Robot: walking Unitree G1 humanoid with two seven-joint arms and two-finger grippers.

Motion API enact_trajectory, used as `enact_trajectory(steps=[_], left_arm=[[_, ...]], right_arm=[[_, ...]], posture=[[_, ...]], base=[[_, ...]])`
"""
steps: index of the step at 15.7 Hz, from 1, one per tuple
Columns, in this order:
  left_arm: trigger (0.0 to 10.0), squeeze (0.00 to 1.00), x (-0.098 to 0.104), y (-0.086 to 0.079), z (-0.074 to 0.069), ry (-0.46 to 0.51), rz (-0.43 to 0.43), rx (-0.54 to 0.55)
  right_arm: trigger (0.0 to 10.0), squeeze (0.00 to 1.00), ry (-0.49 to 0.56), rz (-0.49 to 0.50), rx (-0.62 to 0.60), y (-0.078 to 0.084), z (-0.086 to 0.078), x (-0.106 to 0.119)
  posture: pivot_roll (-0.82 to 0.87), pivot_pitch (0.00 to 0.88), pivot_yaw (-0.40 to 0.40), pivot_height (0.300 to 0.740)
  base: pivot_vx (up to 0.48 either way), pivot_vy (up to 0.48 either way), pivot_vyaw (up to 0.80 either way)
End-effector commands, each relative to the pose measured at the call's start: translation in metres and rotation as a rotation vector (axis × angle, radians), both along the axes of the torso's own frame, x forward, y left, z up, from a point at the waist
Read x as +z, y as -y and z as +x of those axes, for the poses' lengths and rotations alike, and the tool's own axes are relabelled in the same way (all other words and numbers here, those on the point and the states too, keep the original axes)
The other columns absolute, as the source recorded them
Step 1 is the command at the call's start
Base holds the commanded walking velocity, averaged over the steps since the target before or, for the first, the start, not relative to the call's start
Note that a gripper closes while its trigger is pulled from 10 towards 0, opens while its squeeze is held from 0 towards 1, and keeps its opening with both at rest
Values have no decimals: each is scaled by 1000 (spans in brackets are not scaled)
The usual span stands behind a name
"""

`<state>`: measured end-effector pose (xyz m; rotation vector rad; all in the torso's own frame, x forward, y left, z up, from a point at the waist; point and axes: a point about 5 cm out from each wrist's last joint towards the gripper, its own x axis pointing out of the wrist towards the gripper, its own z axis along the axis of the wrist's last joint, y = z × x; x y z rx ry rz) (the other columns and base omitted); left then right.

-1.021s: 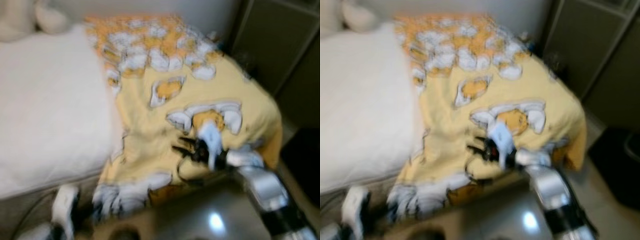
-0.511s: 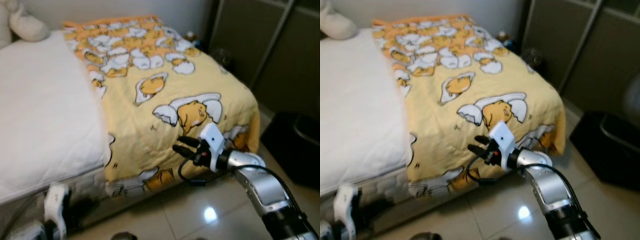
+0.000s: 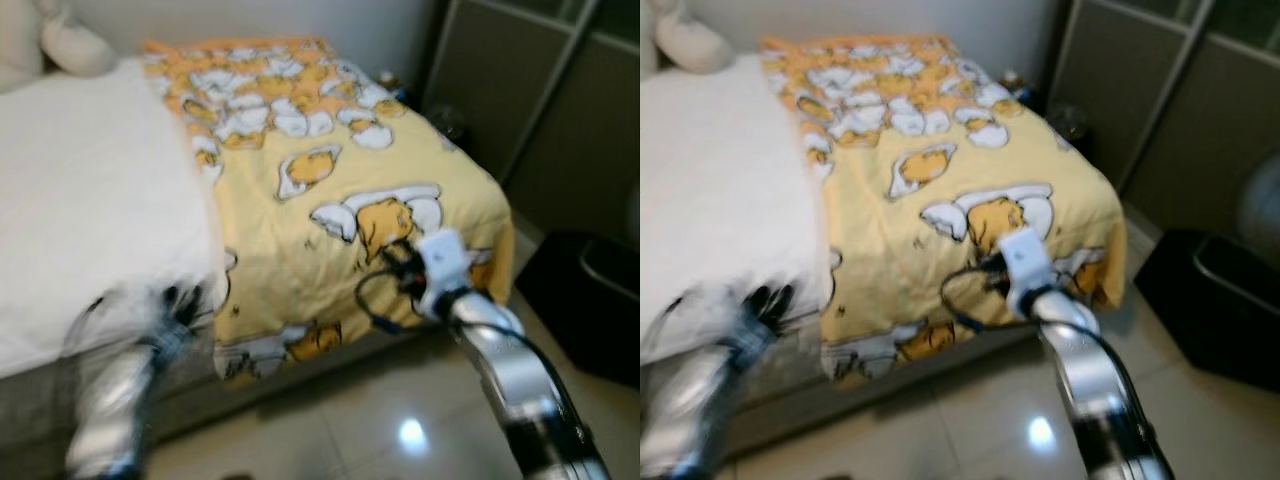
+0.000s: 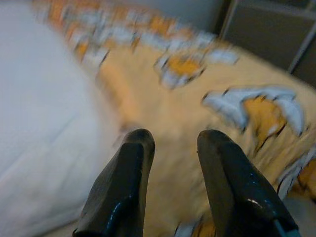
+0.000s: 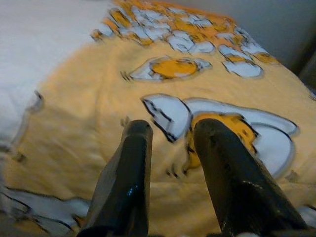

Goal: Clean up the room

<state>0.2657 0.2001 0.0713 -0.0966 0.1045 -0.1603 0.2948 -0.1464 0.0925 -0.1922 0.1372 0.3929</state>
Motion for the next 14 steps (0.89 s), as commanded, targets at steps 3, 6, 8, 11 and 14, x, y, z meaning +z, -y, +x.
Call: enact_trajectory(steps=[3, 6, 8, 11, 14], left_arm=[[10000, 0, 8, 30, 8, 54, 75, -46], [10000, 0, 11, 30, 5, 44, 93, -17], [10000, 0, 7, 28, 4, 38, 125, 4], [10000, 0, 11, 30, 6, 42, 139, 34], [10000, 0, 13, 32, 8, 48, 154, 38]], right_arm=[[10000, 0, 38, 72, -147, 15, -14, -2], [10000, 0, 8, 105, -210, 26, -33, -14], [10000, 0, 1, 104, -223, 26, -36, -16], [10000, 0, 0, 134, -234, 21, -31, -13], [10000, 0, 17, 129, -223, 19, -23, -10]], posture=[[-101, 0, 31, 740], [-105, 0, 46, 740], [-103, 0, 42, 740], [-95, 0, 39, 740], [-91, 0, 41, 740]], base=[[0, 0, 0], [0, 0, 0], [0, 0, 0], [0, -320, 533], [0, -480, 800]])
